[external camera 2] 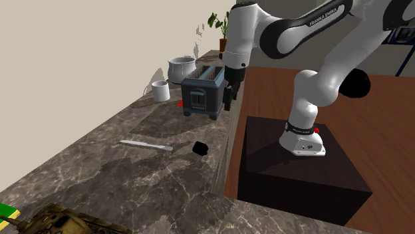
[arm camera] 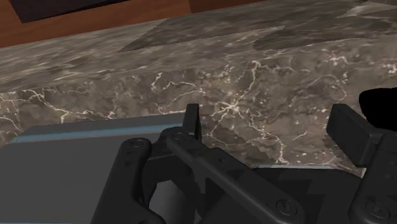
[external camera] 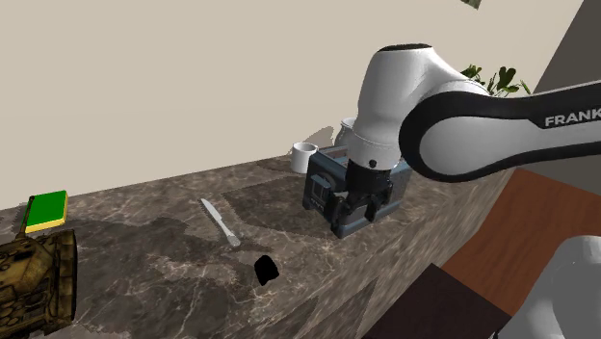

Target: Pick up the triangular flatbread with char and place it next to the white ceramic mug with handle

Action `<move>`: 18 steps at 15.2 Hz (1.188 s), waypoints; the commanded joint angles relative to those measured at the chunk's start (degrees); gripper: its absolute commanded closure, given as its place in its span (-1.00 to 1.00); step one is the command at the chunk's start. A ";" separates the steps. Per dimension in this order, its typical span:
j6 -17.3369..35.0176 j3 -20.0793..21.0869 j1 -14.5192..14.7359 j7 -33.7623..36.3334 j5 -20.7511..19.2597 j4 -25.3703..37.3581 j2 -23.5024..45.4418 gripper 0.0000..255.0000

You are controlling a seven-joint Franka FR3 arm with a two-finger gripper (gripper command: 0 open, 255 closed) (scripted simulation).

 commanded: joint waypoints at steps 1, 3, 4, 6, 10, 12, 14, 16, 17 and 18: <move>3.30 3.16 -0.32 4.15 -0.38 1.11 3.67 -1.00; 6.08 6.27 -0.92 8.39 -1.45 2.57 7.39 -1.00; 7.38 7.84 -1.34 10.64 -2.28 3.44 9.38 -1.00; 9.77 10.98 -2.34 15.48 -4.63 5.47 13.65 -1.00; 13.23 16.85 -4.52 26.86 -12.61 10.70 23.47 -1.00; 13.95 18.98 -4.97 33.40 -18.33 13.98 29.12 -1.00; 13.87 19.87 -4.41 39.21 -23.84 17.22 34.33 -1.00; 15.10 19.37 -4.16 40.15 -25.22 16.76 35.55 -1.00; 15.69 19.20 -4.11 40.64 -25.95 16.55 36.18 -1.00; 16.28 19.02 -4.06 41.14 -26.70 16.36 36.82 -1.00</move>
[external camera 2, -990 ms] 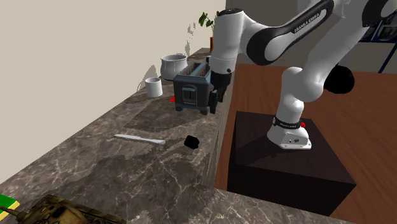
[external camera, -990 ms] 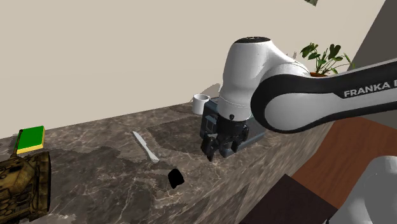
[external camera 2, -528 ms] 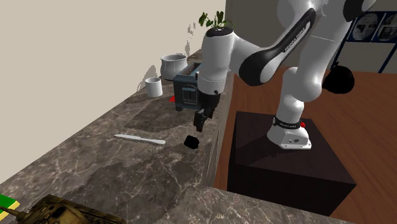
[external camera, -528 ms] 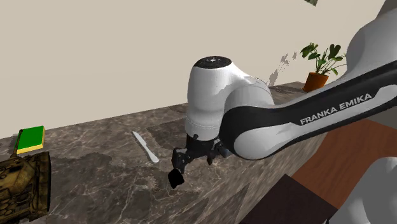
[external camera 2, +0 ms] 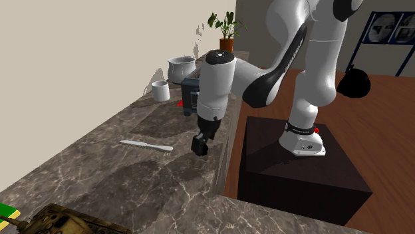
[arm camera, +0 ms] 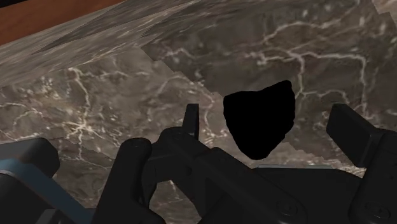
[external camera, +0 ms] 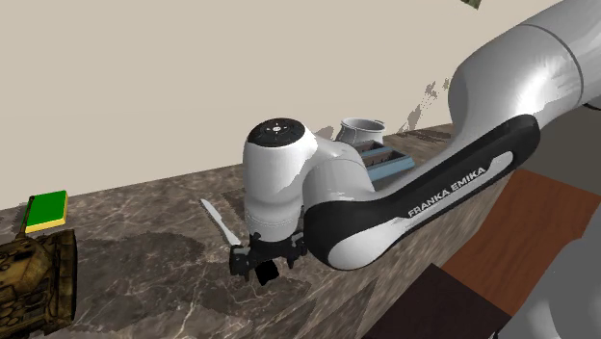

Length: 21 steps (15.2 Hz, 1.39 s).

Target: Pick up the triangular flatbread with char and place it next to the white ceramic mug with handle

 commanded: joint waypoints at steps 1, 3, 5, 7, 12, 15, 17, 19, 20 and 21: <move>1.24 -0.39 0.05 1.24 -1.88 -0.19 1.64 -1.00; 2.36 -0.81 0.17 2.30 -3.46 -0.50 2.98 -1.00; 2.68 -0.96 0.23 2.61 -3.92 -0.58 3.37 -1.00; 2.68 -0.96 0.24 2.61 -3.92 -0.57 3.37 -1.00; 2.68 -0.96 0.23 2.61 -3.91 -0.58 3.35 1.00; 2.68 -0.96 0.23 2.61 -3.91 -0.58 3.36 1.00; 2.68 -0.96 0.23 2.61 -3.91 -0.58 3.36 1.00; 2.68 -0.96 0.23 2.61 -3.91 -0.58 3.35 1.00; 2.68 -0.96 0.23 2.61 -3.91 -0.58 3.36 1.00; 2.68 -0.97 0.24 2.61 -3.92 -0.57 3.37 1.00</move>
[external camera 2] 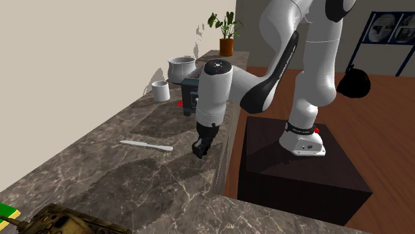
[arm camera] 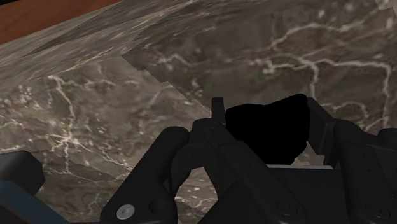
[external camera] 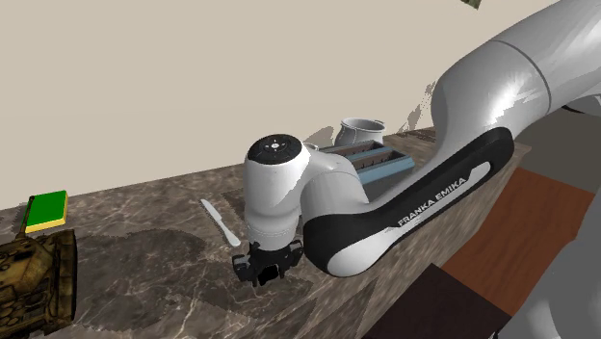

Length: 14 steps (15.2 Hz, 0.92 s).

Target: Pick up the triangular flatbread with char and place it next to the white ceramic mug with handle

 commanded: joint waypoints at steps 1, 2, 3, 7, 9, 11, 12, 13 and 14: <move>-0.54 0.19 -0.15 -0.65 0.80 0.17 -0.66 1.00; -1.10 0.37 -0.28 -1.29 1.59 0.35 -1.32 1.00; -1.66 0.53 -0.41 -1.92 2.36 0.54 -1.97 1.00; -4.02 0.96 -0.77 -4.32 5.25 1.47 -4.44 1.00; -5.25 1.07 -0.89 -5.43 6.57 2.02 -5.61 1.00; -6.51 1.12 -0.96 -6.49 7.79 2.63 -6.71 1.00; -7.16 1.13 -0.99 -7.00 8.37 2.96 -7.24 1.00; -7.81 1.13 -1.01 -7.48 8.92 3.30 -7.76 1.00; -8.47 1.11 -1.03 -7.96 9.46 3.66 -8.26 1.00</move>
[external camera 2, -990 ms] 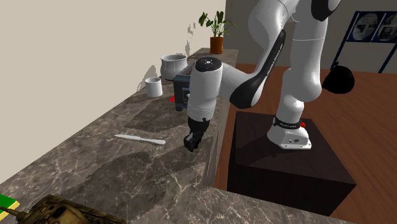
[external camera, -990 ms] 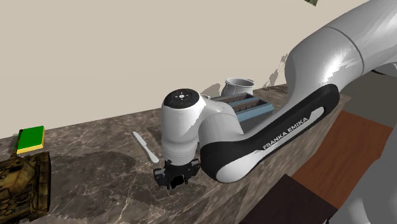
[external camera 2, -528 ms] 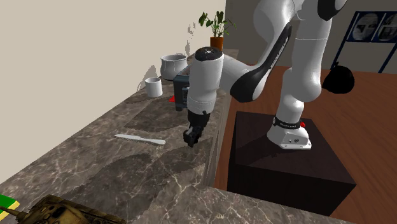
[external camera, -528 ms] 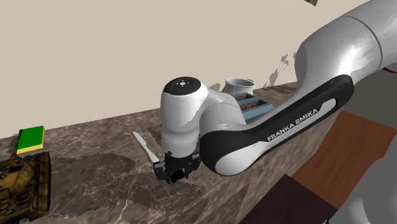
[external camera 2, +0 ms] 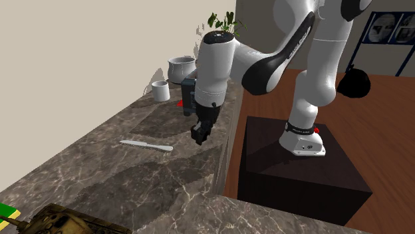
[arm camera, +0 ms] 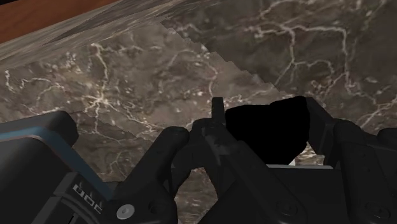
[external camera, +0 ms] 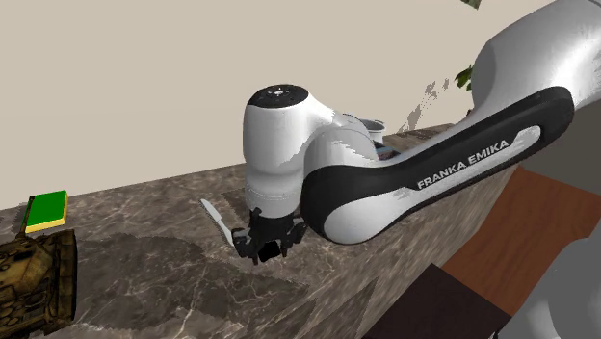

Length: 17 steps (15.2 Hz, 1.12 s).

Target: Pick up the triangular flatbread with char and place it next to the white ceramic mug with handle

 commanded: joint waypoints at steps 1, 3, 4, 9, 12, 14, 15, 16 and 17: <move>-1.50 -0.03 -0.06 -1.15 1.29 0.74 -1.22 1.00; -2.85 -0.11 -0.06 -2.02 2.24 1.52 -2.14 1.00; -3.53 -0.15 -0.06 -2.43 2.68 1.93 -2.57 1.00; -7.01 -0.44 -0.04 -4.28 4.56 4.19 -4.51 1.00; -9.14 -0.65 -0.03 -5.24 5.46 5.69 -5.47 1.00; -10.57 -0.79 -0.02 -5.81 5.97 6.76 -6.03 1.00; -11.29 -0.86 -0.02 -6.08 6.20 7.32 -6.28 1.00; -12.02 -0.92 -0.02 -6.34 6.41 7.88 -6.52 1.00; -12.74 -0.99 -0.02 -6.59 6.61 8.46 -6.75 1.00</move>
